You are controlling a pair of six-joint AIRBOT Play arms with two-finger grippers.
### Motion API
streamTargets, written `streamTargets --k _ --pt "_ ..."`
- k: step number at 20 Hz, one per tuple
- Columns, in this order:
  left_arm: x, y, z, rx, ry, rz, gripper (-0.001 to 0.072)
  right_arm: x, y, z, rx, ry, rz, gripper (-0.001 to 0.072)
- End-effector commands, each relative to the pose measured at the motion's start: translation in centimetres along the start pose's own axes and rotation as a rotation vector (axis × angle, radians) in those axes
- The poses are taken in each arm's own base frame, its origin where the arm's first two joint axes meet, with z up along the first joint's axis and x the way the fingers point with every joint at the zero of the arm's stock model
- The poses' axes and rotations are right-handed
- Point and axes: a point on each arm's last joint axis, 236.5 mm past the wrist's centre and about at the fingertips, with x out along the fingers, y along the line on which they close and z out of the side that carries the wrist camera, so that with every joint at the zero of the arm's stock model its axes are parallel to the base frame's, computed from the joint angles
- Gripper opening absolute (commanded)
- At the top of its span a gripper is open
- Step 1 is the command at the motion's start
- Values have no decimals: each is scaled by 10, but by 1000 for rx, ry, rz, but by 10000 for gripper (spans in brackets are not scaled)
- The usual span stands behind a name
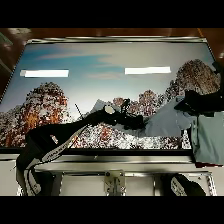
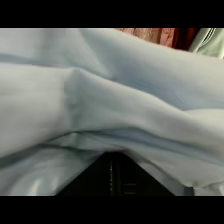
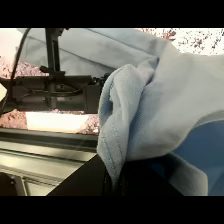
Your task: Fold the shirts.
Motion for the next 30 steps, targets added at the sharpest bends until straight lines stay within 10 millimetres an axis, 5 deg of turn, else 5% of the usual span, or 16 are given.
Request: streamTargets --k 1,3,5,8,10,13,14,15,16,18,20,22,26,28,30 --pt "-7 -16 15 27 -35 -63 33 -4 16 8 24 -56 44 65" --pt "-54 -21 58 131 -132 -17 32 10 30 18 6 -70 64 64" --pt "-129 -29 107 220 -257 46 32 44 58 22 -62 -35 94 64" --pt "-282 -56 166 288 -505 89 33 124 110 22 -154 14 139 64" --pt "-382 -86 172 385 -658 96 34 187 143 20 -177 16 171 65" --pt "-486 -119 133 512 -755 127 35 282 174 9 -53 26 236 75" --pt "-504 -126 115 535 -754 134 35 307 178 4 17 39 261 156" --pt "-517 -132 97 556 -747 143 35 328 184 -2 79 56 294 469" --pt "-526 -137 81 577 -737 157 34 337 192 -8 101 81 342 628" --pt "-533 -135 60 610 -716 230 35 333 193 -16 70 141 389 627" --pt "-534 -121 52 618 -685 326 35 313 167 -12 17 196 353 627" --pt "-534 -113 50 606 -668 354 35 280 121 -5 -29 260 267 627" --pt "-535 -110 51 605 -669 369 35 197 -41 -21 -39 463 -180 628" --pt "-535 -110 51 605 -669 369 35 183 -75 -37 26 481 -216 634" --pt "-535 -110 51 605 -669 368 35 206 -85 -60 111 477 -163 634"
